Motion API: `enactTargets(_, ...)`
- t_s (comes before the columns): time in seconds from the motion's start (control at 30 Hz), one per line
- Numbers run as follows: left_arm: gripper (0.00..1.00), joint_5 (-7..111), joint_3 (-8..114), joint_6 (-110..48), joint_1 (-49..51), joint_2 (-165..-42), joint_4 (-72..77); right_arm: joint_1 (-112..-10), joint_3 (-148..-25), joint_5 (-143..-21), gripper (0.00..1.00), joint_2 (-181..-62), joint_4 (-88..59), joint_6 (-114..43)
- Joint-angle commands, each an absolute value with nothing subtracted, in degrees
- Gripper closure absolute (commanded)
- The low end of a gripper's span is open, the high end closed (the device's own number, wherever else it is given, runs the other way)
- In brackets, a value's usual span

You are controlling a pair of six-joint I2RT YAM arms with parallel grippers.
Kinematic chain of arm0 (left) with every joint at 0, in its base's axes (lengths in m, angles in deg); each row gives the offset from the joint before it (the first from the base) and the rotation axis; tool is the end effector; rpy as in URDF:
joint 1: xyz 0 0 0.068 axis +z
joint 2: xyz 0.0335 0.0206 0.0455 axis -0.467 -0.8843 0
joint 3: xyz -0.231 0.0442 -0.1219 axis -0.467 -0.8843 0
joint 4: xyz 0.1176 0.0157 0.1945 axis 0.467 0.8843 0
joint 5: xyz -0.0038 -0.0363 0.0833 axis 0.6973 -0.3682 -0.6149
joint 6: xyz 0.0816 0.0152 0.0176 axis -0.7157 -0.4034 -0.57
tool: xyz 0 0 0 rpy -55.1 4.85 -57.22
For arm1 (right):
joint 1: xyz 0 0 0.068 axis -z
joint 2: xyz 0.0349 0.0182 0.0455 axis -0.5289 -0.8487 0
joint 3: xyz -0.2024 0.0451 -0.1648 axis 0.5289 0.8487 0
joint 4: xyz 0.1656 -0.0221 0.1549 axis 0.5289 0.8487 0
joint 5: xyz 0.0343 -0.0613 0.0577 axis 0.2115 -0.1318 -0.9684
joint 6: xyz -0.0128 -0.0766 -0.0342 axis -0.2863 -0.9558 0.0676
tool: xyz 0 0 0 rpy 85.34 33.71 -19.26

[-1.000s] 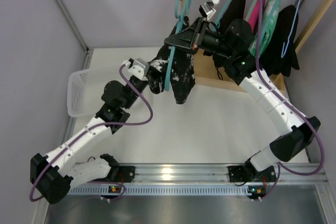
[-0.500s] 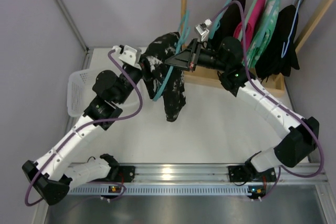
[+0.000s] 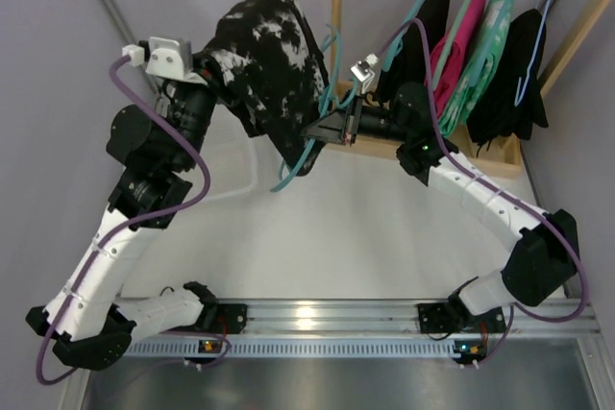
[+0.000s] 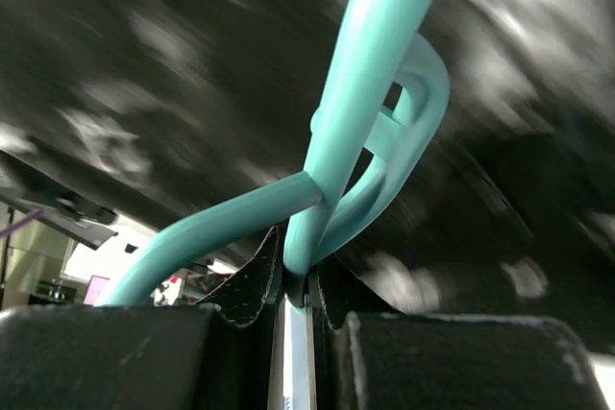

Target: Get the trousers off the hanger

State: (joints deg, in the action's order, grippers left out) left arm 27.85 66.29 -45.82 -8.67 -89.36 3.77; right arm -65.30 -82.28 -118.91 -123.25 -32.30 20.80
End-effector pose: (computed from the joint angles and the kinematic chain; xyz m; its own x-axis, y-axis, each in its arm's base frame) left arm 0.1670 -0.0982 0.5402 0.3631 -0.2005 -0.9099 0.3535 0.9332 -0.0646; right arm 0.2487 0.2266 0.3974 -0.8317 0.2119 -0.5132 -0.5161 0.0456 0.8553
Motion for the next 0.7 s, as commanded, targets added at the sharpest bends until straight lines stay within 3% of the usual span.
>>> enactTargets(0.0, 1.00, 23.41, 74.26, -48.35, -8.11, -88.57, -7.26, -65.33, -82.45, -118.92, 1.00, -123.17, -34.73, 17.39)
enactTargets(0.3, 1.00, 15.77, 72.35, -64.43, -5.92, -87.17, -12.96, -65.59, -84.03, -120.67, 1.00, -123.09, -33.68, 16.51)
enactTargets(0.43, 1.00, 11.54, 70.75, -65.49, 3.72, -86.38, -13.15, -65.60, -83.51, -121.73, 1.00, -123.70, -33.15, 16.33)
enactTargets(0.67, 1.00, 10.83, 70.76, -70.48, 9.20, -84.89, -12.80, -66.82, -82.54, -123.48, 1.00, -125.11, -32.09, 15.02)
